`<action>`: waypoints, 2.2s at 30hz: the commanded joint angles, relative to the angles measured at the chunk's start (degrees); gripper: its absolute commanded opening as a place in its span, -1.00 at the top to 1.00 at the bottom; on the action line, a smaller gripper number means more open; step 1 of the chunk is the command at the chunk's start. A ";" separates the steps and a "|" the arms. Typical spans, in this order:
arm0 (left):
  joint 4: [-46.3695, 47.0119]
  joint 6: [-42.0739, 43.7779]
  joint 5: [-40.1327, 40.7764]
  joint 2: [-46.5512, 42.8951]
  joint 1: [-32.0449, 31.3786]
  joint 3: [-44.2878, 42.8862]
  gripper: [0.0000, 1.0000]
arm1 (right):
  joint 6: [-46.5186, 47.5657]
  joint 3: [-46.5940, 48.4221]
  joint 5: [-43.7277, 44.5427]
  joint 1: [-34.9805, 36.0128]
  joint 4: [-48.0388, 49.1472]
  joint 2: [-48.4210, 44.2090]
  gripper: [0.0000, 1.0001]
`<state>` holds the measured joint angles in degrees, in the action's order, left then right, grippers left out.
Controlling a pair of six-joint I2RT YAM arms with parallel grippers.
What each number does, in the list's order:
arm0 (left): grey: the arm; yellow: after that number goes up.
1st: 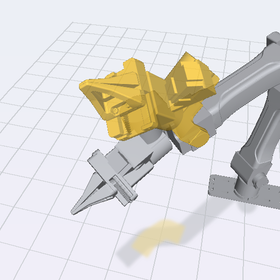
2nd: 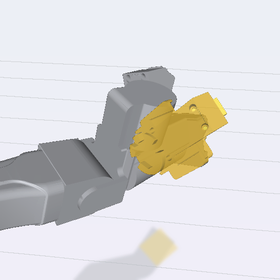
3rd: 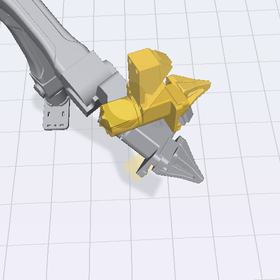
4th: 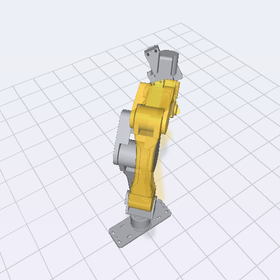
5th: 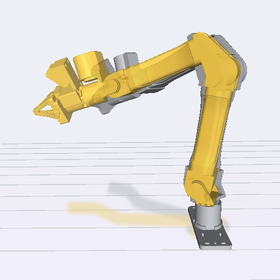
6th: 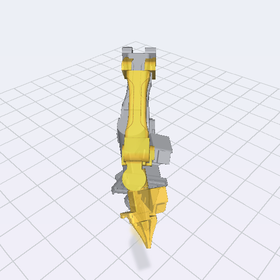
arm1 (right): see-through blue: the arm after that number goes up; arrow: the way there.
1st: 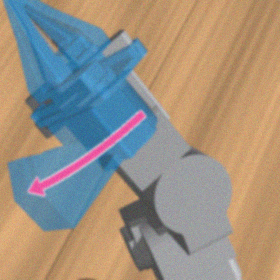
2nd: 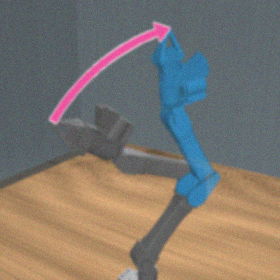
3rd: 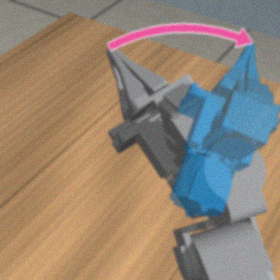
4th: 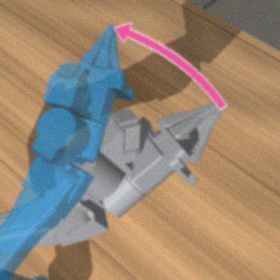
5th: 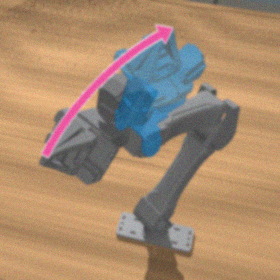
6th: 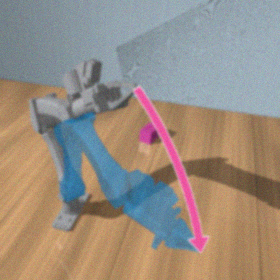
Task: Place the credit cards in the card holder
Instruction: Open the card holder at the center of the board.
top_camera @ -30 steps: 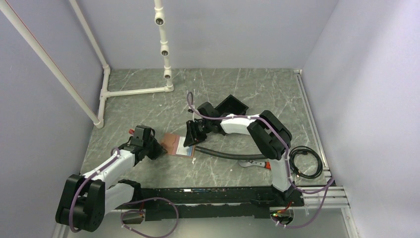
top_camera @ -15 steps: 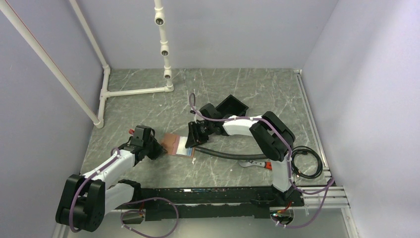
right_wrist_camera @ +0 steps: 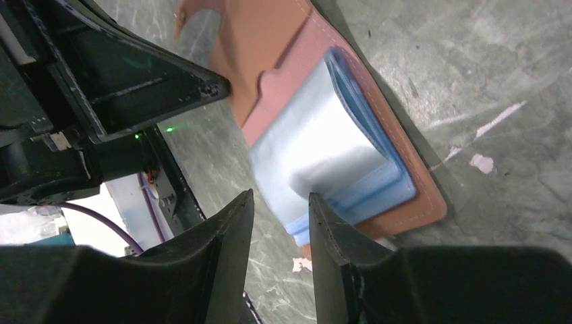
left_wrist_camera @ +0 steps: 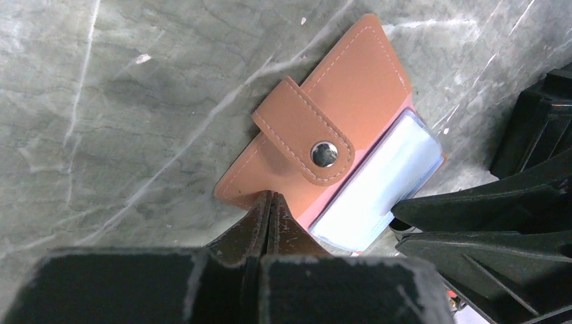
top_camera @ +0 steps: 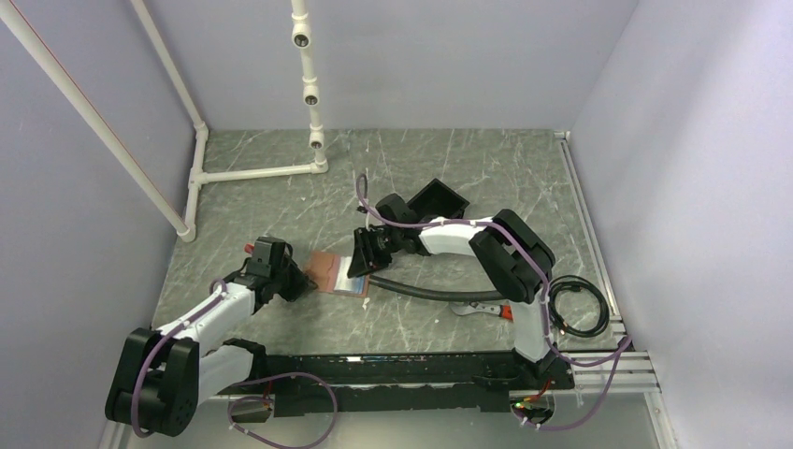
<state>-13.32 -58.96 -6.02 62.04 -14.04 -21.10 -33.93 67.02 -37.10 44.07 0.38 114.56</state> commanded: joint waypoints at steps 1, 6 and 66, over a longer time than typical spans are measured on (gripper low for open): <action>-0.01 0.23 -2.59 1.15 -0.28 1.53 1.00 | -0.13 3.93 -1.03 0.31 2.33 0.85 0.25; 0.15 0.25 -3.21 0.87 -0.28 1.59 1.00 | -0.76 6.13 -1.60 0.56 2.84 1.66 0.25; -5.44 -1.34 -3.83 -13.28 -0.28 4.06 0.74 | -17.10 6.94 -12.13 2.90 28.51 10.14 -0.24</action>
<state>-13.78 -62.35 -12.43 53.39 -14.06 -16.05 -47.83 71.33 -45.21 46.61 21.15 124.22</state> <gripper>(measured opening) 0.096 0.615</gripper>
